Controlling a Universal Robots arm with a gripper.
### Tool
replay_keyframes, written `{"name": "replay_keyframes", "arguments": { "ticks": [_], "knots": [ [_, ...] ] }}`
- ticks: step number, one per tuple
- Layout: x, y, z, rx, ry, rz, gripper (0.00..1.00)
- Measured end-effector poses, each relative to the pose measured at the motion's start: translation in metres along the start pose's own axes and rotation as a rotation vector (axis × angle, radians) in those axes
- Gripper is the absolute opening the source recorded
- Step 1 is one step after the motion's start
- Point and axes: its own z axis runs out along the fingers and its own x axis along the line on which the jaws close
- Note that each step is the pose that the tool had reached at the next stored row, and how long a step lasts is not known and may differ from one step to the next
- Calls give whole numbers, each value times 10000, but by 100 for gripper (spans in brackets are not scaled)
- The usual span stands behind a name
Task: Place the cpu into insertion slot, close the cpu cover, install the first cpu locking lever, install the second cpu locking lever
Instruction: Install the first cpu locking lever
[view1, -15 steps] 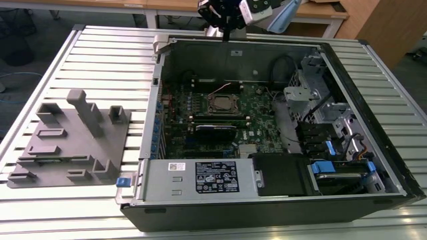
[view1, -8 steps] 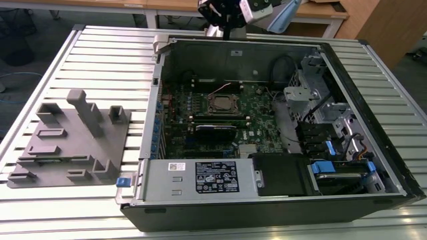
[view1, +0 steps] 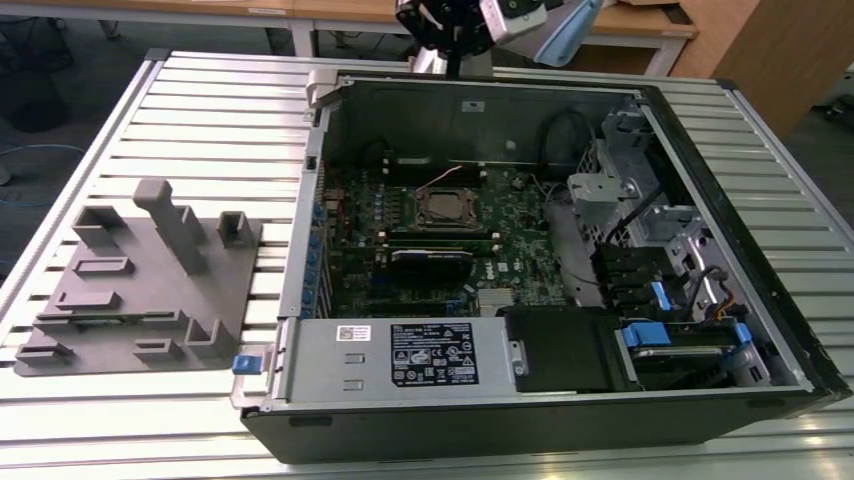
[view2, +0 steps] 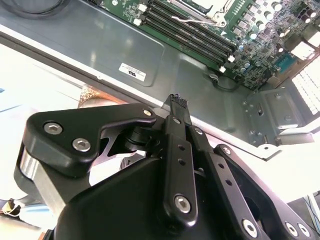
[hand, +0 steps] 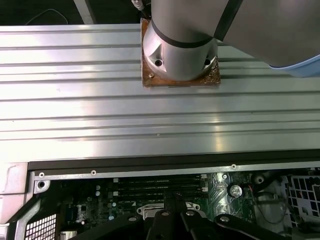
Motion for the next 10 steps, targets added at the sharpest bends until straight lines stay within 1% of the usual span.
{"name": "replay_keyframes", "arguments": {
  "ticks": [10],
  "knots": [
    [-2, 12, -41, 0, 0, 0, 10]
  ]
}}
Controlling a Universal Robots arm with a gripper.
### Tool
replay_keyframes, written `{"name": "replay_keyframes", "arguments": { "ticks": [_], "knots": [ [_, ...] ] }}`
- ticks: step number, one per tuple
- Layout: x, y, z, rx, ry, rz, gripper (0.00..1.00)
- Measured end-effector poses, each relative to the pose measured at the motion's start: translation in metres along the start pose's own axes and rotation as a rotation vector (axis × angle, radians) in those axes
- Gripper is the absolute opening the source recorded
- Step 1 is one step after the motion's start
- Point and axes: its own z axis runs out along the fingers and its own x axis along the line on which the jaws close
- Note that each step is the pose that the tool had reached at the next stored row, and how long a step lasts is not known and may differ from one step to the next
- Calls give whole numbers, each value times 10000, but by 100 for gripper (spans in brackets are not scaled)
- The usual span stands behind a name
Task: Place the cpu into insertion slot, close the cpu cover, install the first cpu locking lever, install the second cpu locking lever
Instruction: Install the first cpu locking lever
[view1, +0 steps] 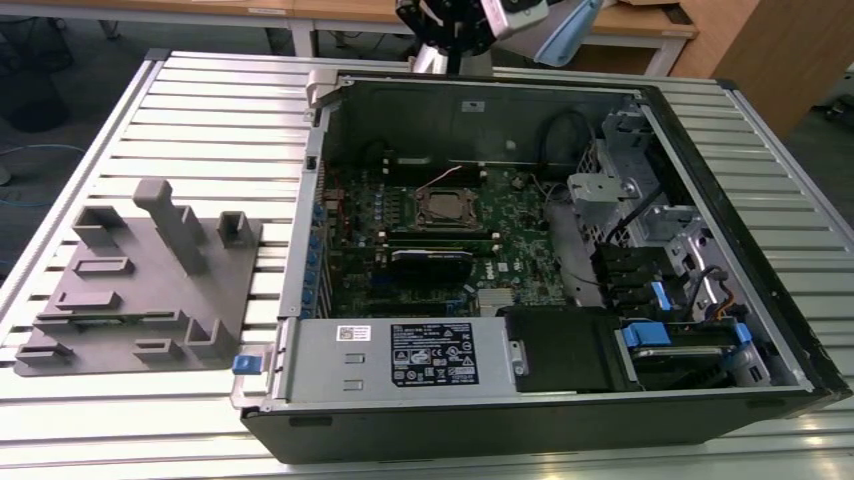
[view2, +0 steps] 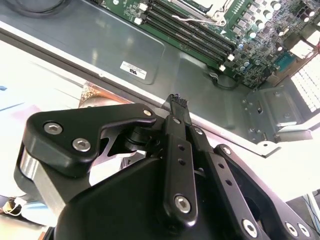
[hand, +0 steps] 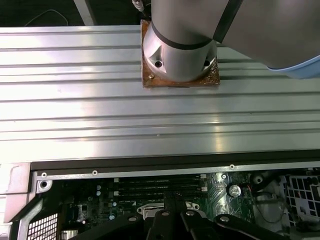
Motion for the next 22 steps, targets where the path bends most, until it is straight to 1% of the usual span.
{"name": "replay_keyframes", "arguments": {
  "ticks": [22],
  "knots": [
    [-4, 27, -93, 0, 0, 0, 10]
  ]
}}
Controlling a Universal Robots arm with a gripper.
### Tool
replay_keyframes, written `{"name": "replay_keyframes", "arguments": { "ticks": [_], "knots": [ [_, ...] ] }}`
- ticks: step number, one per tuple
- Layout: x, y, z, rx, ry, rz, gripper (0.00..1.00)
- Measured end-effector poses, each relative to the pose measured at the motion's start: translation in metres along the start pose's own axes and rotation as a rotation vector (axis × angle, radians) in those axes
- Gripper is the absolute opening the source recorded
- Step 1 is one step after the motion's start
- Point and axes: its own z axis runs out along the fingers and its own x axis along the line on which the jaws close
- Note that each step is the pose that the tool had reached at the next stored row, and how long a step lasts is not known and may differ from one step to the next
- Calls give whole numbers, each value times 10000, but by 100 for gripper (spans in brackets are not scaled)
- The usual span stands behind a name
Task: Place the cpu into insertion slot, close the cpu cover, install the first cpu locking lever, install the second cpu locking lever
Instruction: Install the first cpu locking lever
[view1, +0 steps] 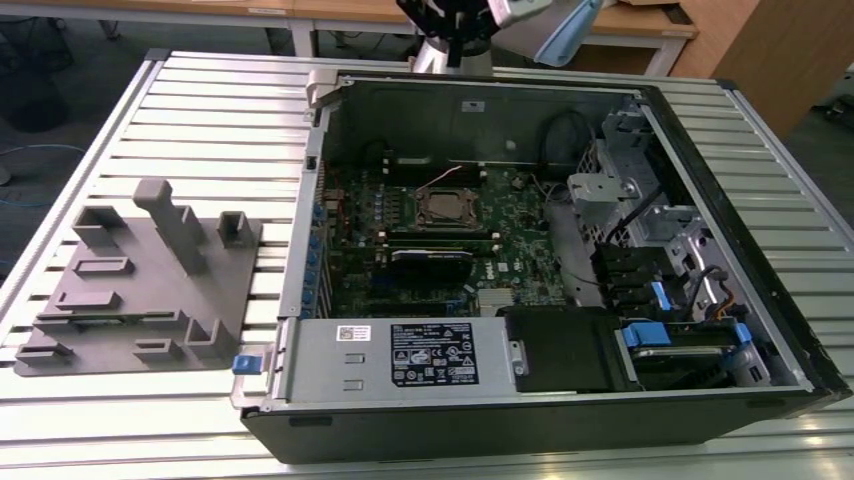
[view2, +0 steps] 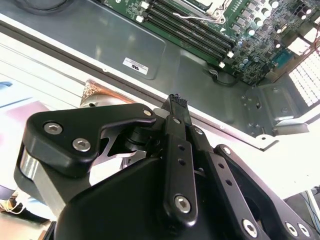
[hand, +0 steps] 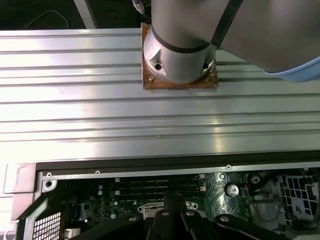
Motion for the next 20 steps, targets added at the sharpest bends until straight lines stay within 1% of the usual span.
{"name": "replay_keyframes", "arguments": {
  "ticks": [20],
  "knots": [
    [-4, 24, -82, 0, 0, -1, 10]
  ]
}}
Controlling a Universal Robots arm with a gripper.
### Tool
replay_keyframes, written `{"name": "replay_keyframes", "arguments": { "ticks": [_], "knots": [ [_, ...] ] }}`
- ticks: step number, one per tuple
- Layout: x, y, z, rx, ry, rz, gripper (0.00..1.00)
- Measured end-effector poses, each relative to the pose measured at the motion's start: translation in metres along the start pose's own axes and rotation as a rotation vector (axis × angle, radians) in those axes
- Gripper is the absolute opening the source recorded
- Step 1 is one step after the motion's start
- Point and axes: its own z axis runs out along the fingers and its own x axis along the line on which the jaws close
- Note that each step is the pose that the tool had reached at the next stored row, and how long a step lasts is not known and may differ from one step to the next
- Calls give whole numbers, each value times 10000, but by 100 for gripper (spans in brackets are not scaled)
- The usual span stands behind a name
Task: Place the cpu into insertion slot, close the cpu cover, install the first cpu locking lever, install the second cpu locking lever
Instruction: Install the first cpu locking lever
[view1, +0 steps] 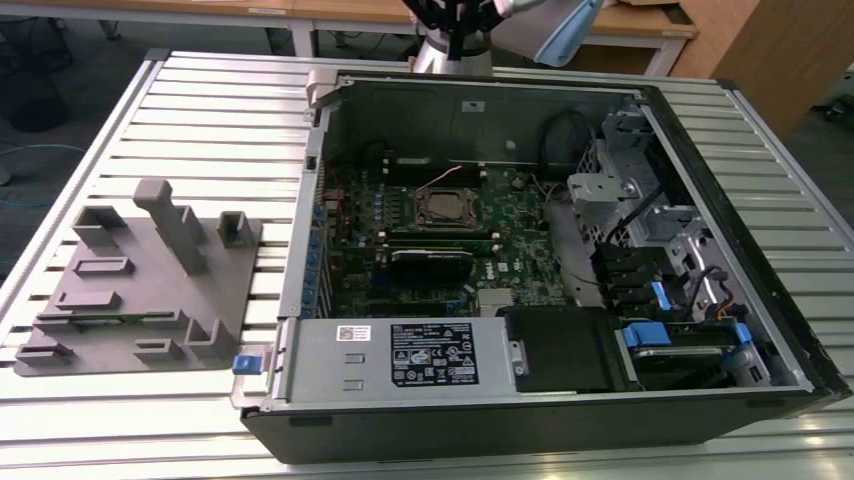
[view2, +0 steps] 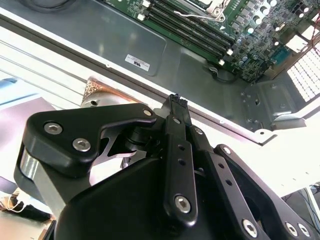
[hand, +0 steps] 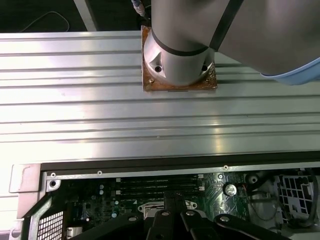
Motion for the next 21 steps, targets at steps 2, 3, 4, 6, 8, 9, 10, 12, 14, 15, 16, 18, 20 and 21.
{"name": "replay_keyframes", "arguments": {
  "ticks": [2, 3, 4, 6, 8, 9, 10, 12, 14, 15, 16, 18, 20, 21],
  "knots": [
    [0, 2, -8, 0, 0, 0, 10],
    [-1, 4, -12, 0, 0, 0, 10],
    [-1, 5, -17, 0, 0, 1, 10],
    [-1, 7, -25, 0, 0, 0, 10],
    [-1, 10, -33, 0, 0, 1, 10],
    [-2, 11, -37, 0, 0, 1, 10],
    [-2, 12, -41, -1, 0, 0, 10],
    [-2, 14, -49, 0, 0, 1, 10],
    [-3, 17, -57, -1, 0, 0, 10],
    [-3, 18, -61, 0, 0, 0, 10],
    [-3, 19, -65, 0, 0, 0, 10],
    [-3, 22, -73, 0, 0, 0, 10],
    [-4, 24, -82, 0, 0, 0, 10],
    [-4, 25, -86, 0, 0, 0, 10]
  ]
}}
